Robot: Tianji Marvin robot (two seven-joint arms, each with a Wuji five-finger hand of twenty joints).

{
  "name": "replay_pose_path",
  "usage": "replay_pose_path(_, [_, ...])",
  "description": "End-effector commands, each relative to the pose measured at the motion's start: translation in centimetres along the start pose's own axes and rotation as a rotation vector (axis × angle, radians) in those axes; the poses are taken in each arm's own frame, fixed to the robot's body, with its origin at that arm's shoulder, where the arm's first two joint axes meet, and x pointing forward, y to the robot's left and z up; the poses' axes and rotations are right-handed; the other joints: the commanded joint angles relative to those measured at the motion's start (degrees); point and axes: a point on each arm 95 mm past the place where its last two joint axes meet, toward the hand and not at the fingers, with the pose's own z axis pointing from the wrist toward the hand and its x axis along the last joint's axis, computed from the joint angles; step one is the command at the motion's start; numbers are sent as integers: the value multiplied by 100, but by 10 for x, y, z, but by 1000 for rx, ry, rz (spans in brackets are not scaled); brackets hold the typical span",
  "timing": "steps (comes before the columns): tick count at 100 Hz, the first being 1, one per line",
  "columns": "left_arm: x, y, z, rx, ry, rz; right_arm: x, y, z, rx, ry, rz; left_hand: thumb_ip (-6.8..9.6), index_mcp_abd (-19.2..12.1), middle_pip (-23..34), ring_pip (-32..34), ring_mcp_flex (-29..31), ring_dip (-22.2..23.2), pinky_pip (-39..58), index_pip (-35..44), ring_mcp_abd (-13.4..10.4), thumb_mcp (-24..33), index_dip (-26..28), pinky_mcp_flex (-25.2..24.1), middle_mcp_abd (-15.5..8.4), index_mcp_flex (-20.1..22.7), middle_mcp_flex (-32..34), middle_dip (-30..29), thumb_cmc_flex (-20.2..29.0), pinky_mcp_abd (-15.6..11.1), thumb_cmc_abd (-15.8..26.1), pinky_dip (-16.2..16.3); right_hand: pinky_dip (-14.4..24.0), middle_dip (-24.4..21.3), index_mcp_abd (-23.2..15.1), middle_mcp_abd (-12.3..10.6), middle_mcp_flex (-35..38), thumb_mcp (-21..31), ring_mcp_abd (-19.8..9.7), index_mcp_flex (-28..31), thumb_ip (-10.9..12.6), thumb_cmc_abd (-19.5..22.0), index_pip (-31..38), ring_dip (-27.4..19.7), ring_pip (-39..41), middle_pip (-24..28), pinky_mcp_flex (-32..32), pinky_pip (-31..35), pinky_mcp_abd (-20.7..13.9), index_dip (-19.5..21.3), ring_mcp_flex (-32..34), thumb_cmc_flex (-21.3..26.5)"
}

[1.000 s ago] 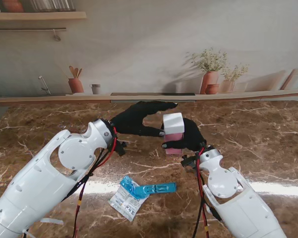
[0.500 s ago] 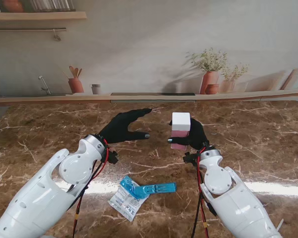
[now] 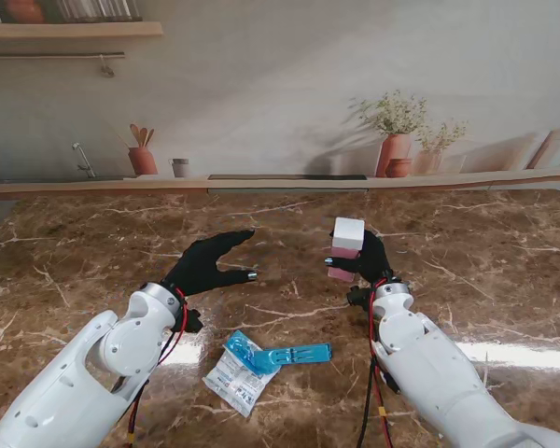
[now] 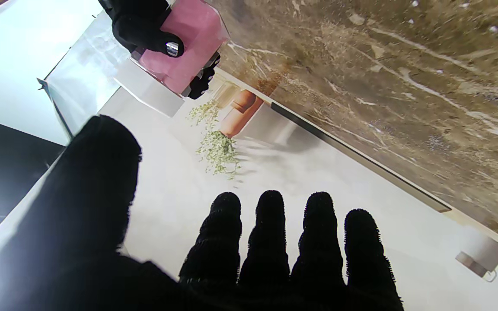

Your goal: Fill the seasoning bottle

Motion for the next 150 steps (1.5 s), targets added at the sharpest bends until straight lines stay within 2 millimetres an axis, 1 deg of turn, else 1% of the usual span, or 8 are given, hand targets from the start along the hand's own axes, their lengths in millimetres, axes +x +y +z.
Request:
replay_pose_path(1, [-4, 3, -1, -8, -19, 0, 4, -10, 5, 13, 4, 19, 148, -25, -155, -158, -213, -90, -60, 2431, -199, -160, -66, -40, -17, 71, -67, -74, 39, -224, 195, -65, 117, -75, -726, -534, -42, 1276, -359, 84, 440, 981, 129, -19, 463, 237, 10, -47, -117, 220, 218, 701])
replay_pose_path(7, [-5, 3, 0, -9, -22, -3, -1, -11, 6, 14, -9, 22, 150, -18, -153, -160, -222, -92, -77, 2432, -202, -165, -65, -41, -21, 79, -74, -73, 55, -228, 198, -72, 111, -205, -728, -537, -123, 1322, -388, 37, 593, 1008, 89, -108, 381, 226, -26, -81, -132, 235, 134, 649])
replay_pose_path(12, [-5, 3, 1, -8, -24, -4, -4, -11, 7, 17, -15, 19, 152, -20, -152, -160, -228, -92, -91, 2431, -211, -166, -64, -39, -27, 79, -82, -73, 65, -237, 208, -76, 102, -575, -728, -532, -276, 1368, -425, -25, 961, 1041, 48, -379, 293, 311, -102, -162, -145, 278, 9, 562])
replay_pose_path(18, [-5, 3, 2, -7, -24, -4, -8, -11, 8, 21, -24, 18, 154, -18, -140, -151, -211, -89, -89, 2441, -197, -160, -59, -31, -23, 101, -66, -69, 80, -231, 237, -70, 87, -613, -700, -529, -366, 1359, -436, -123, 1018, 1053, 11, -450, 261, 297, -161, -215, -157, 276, -59, 535])
replay_pose_path(55, [-6, 2, 3, -20, -26, 20, -20, -8, 8, 42, -70, 8, 149, -18, -142, -169, -248, -107, -120, 2439, -245, -204, -59, -38, -43, 78, -118, -85, 104, -261, 295, -39, -59, -808, -195, -367, -1439, 1234, -338, -998, 910, 883, -280, -853, -141, 207, -874, -1014, -260, 436, -1086, -15])
replay_pose_path(84, [-5, 2, 0, -19, -19, 24, -28, -3, 3, 83, -120, -10, 155, -29, -149, -176, -238, -120, -128, 2417, -256, -280, -66, -39, -45, 73, -95, -94, 89, -230, 316, -2, 170, -1366, 562, -150, -2155, 1067, -287, -1683, 849, 853, -1598, -1210, -574, -231, -1190, -1476, -309, -238, -1642, -601])
replay_pose_path(111, [-5, 5, -1, -17, -11, 21, -33, 4, -4, 126, -158, -25, 162, -17, -162, -183, -254, -127, -141, 2395, -248, -317, -70, -47, -42, 59, -111, -96, 92, -242, 300, 26, -105, -2462, 1439, 424, -3136, 1035, -13, -2732, 696, 677, -3018, -2220, -1949, -1372, -1660, -2518, -489, -1117, -2462, -1233])
replay_pose_path(150, [-6, 8, -2, -9, 5, -5, -21, 34, -20, 224, -152, -167, 194, 299, -258, -276, -356, -233, -552, 2132, -300, -475, -266, -13, -57, 156, -193, -214, 71, -406, 247, -150, -589, -3641, 1892, 970, -3607, 1109, 144, -3351, 573, 715, -3211, -3112, -2835, -2092, -1968, -3245, -711, -1243, -3039, -1934])
